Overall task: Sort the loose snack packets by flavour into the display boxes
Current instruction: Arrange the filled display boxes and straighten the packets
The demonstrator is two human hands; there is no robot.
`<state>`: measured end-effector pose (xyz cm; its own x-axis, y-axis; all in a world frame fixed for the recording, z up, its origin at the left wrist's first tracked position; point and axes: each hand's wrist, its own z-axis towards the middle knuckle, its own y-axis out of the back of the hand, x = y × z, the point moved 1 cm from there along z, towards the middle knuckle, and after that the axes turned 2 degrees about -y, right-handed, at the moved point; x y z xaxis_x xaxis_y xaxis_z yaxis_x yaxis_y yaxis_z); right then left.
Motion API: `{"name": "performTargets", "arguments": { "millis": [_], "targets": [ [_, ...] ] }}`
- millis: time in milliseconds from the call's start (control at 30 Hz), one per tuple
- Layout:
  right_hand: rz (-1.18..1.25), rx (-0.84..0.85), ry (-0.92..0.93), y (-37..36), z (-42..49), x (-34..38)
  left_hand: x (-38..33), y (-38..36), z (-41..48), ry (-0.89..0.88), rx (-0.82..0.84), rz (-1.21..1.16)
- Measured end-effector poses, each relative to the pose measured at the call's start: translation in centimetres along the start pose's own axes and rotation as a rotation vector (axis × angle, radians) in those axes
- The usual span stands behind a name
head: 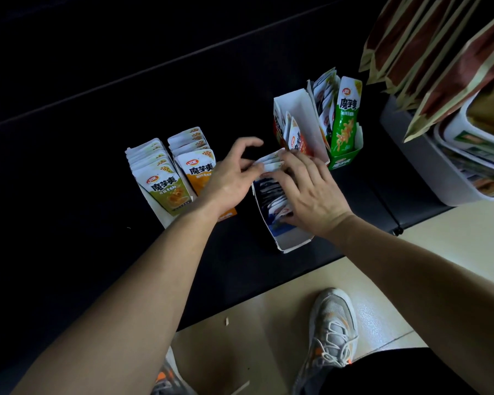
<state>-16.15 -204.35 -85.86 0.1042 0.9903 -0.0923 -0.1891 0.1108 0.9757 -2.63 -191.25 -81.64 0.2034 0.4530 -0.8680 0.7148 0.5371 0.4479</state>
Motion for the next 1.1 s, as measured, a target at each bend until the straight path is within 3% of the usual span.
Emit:
{"name": "performTargets", "arguments": {
  "millis": [200,400,500,700,900,1100],
  "targets": [
    [0.014,0.198,-0.045,1.0,1.9,0.4,1.1,0.1,0.3,0.029,-0.013,-0.082],
    [0.055,0.202,-0.037,0.8,2.3,-0.1,1.2,-0.4,-0.5,0.116,-0.011,-0.297],
    [0.082,0.183,-0.032,0.9,2.3,-0.3,0.9,-0.6,-1.2,0.119,0.066,-0.370],
    [0.154,0.226,-0.096,1.3,2.1,-0.3,2.3,-1.7,-1.8,0.073,0.214,-0.126],
    [0.252,0.275,-0.117,1.9,1.7,-1.0,2.1,-2.6,-2.0,-0.028,0.092,0.134],
    [0.294,0.283,-0.196,1.4,0.9,-1.9,2.1,-2.9,-2.3,-0.063,0.005,0.158]
  ]
}}
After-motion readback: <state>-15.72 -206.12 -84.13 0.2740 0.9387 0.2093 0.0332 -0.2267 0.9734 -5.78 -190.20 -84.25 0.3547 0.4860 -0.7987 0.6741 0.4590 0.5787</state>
